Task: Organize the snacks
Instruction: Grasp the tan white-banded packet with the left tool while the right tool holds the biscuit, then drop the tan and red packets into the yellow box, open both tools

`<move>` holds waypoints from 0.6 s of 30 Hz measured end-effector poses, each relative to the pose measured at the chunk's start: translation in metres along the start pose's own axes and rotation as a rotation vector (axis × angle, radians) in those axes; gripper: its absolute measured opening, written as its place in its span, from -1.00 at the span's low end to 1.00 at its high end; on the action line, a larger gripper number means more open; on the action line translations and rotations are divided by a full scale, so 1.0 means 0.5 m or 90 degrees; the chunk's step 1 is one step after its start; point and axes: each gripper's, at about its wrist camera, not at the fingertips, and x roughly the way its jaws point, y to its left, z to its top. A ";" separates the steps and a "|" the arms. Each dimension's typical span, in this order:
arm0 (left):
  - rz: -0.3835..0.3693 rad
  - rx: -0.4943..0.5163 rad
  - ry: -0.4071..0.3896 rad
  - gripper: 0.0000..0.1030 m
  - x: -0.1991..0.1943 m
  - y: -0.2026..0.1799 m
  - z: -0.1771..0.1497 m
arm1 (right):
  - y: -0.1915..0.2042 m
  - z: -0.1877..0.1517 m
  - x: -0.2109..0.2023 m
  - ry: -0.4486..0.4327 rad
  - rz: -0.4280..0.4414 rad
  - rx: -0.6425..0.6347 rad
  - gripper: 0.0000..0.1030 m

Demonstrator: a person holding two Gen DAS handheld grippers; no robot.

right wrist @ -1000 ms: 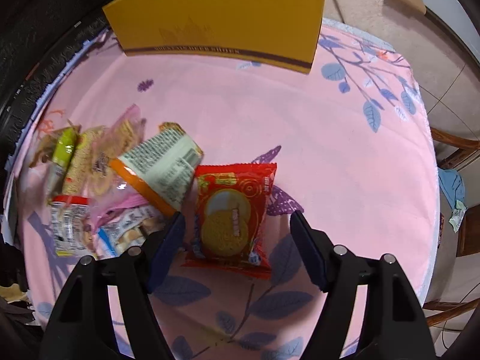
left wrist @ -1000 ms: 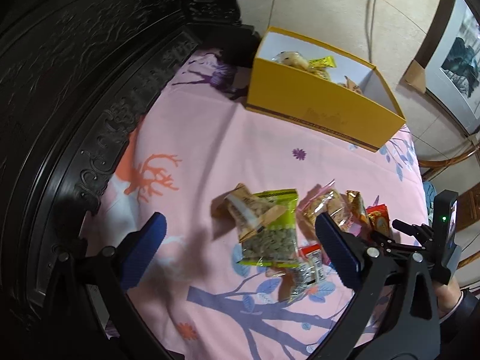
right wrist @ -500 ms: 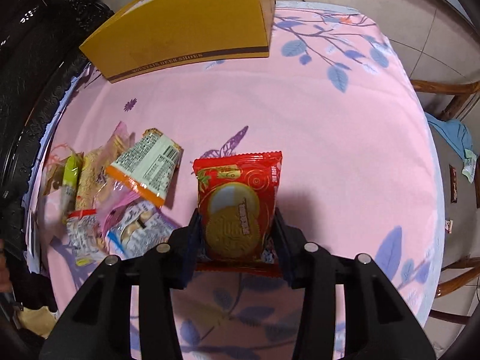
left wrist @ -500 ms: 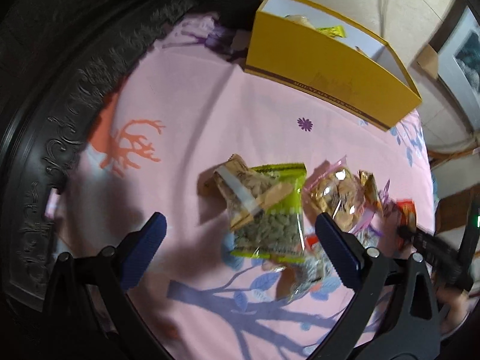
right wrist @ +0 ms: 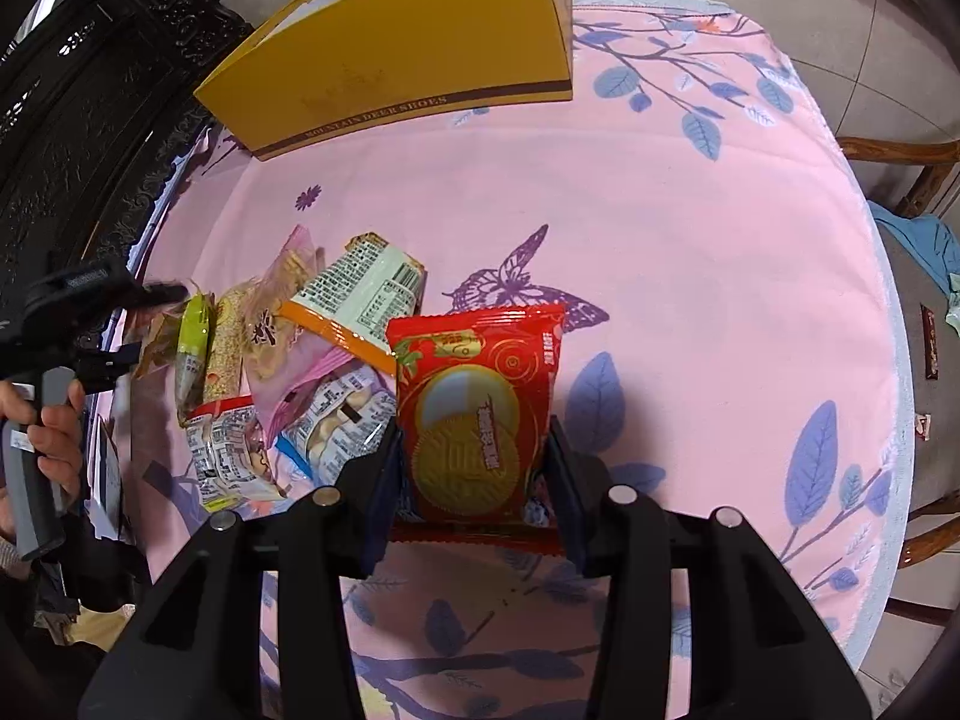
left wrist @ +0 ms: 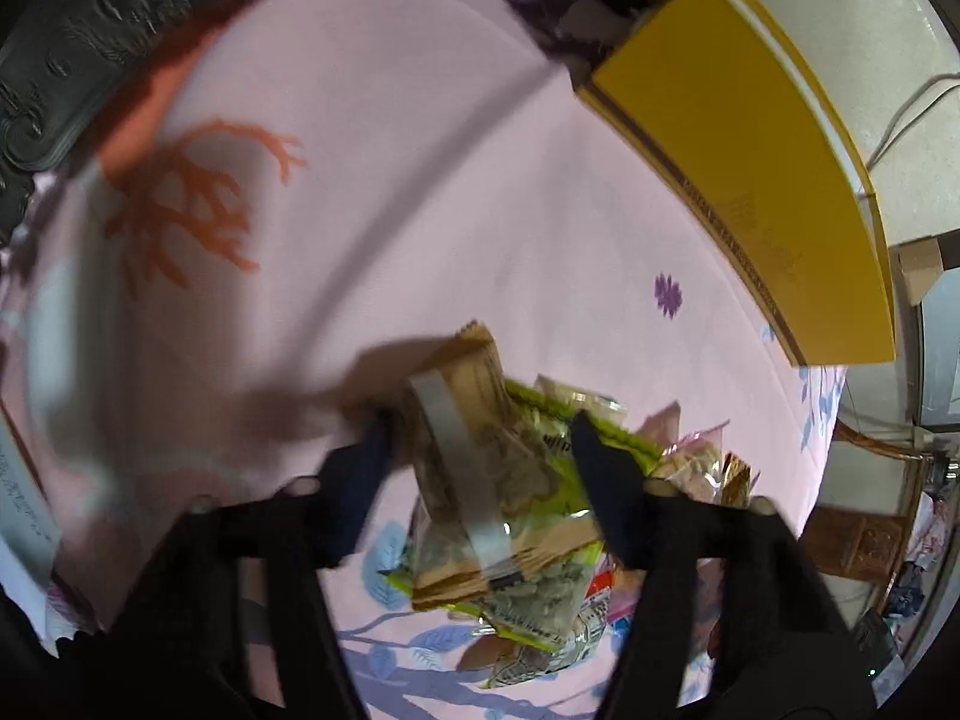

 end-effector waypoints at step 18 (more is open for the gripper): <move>0.003 0.132 -0.097 -0.28 -0.119 -0.024 -0.086 | 0.026 0.017 -0.053 -0.049 0.021 -0.018 -0.12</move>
